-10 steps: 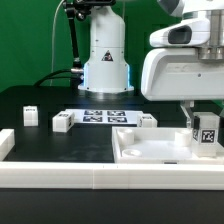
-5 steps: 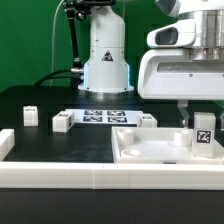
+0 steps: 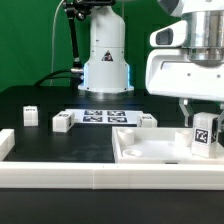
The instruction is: Assemble one leg
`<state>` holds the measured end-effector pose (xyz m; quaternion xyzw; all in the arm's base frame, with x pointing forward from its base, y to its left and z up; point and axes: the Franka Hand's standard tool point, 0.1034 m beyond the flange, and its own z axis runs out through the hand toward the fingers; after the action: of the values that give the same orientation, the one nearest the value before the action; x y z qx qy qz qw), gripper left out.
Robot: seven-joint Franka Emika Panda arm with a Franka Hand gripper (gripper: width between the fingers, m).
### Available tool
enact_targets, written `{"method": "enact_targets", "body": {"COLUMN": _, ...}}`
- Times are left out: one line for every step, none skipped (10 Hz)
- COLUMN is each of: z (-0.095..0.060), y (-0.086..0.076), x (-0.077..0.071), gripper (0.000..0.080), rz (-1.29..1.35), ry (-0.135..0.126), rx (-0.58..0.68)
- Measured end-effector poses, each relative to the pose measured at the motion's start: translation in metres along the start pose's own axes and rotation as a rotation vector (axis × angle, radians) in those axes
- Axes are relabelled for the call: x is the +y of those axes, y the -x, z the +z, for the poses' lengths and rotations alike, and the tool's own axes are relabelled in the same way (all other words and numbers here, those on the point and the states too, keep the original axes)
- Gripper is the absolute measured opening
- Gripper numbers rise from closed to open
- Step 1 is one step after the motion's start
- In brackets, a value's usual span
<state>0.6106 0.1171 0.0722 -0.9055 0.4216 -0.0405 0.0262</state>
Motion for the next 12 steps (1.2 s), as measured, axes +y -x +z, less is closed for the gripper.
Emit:
{"method": "enact_targets", "body": {"z": 0.0002, "y": -0.0003, "x": 0.0008, "gripper": 0.0291, "rz": 0.110, "ry": 0.001, "rx": -0.006}}
{"method": "enact_targets", "body": {"z": 0.0002, "y": 0.0001, "x": 0.0011, "gripper": 0.0292, "rz": 0.184, "ry": 0.004, "rx": -0.011}}
{"method": "enact_targets", "body": {"z": 0.0004, "y": 0.0002, "x": 0.0014, "gripper": 0.0292, "rz": 0.244, "ry": 0.003, "rx": -0.013}}
{"method": "enact_targets", "body": {"z": 0.0004, "y": 0.0006, "x": 0.0017, "gripper": 0.0292, "rz": 0.342, "ry": 0.006, "rx": -0.012}}
{"method": "enact_targets", "body": {"z": 0.0003, "y": 0.0010, "x": 0.0019, "gripper": 0.0292, "rz": 0.451, "ry": 0.009, "rx": -0.011}}
{"method": "enact_targets", "body": {"z": 0.0002, "y": 0.0019, "x": 0.0031, "gripper": 0.0292, "rz": 0.488, "ry": 0.022, "rx": -0.016}}
{"method": "enact_targets", "body": {"z": 0.0003, "y": 0.0023, "x": 0.0044, "gripper": 0.0292, "rz": 0.487, "ry": 0.031, "rx": -0.020}}
{"method": "enact_targets", "body": {"z": 0.0004, "y": 0.0008, "x": 0.0038, "gripper": 0.0292, "rz": 0.444, "ry": 0.019, "rx": -0.014}}
{"method": "enact_targets", "body": {"z": 0.0004, "y": 0.0011, "x": 0.0033, "gripper": 0.0292, "rz": 0.441, "ry": 0.018, "rx": -0.014}}
{"method": "enact_targets", "body": {"z": 0.0005, "y": 0.0012, "x": 0.0033, "gripper": 0.0292, "rz": 0.422, "ry": 0.018, "rx": -0.014}}
{"method": "enact_targets", "body": {"z": 0.0003, "y": 0.0015, "x": 0.0023, "gripper": 0.0454, "rz": 0.396, "ry": 0.013, "rx": -0.012}}
{"method": "enact_targets", "body": {"z": 0.0002, "y": 0.0020, "x": 0.0004, "gripper": 0.0580, "rz": 0.355, "ry": 0.004, "rx": -0.008}}
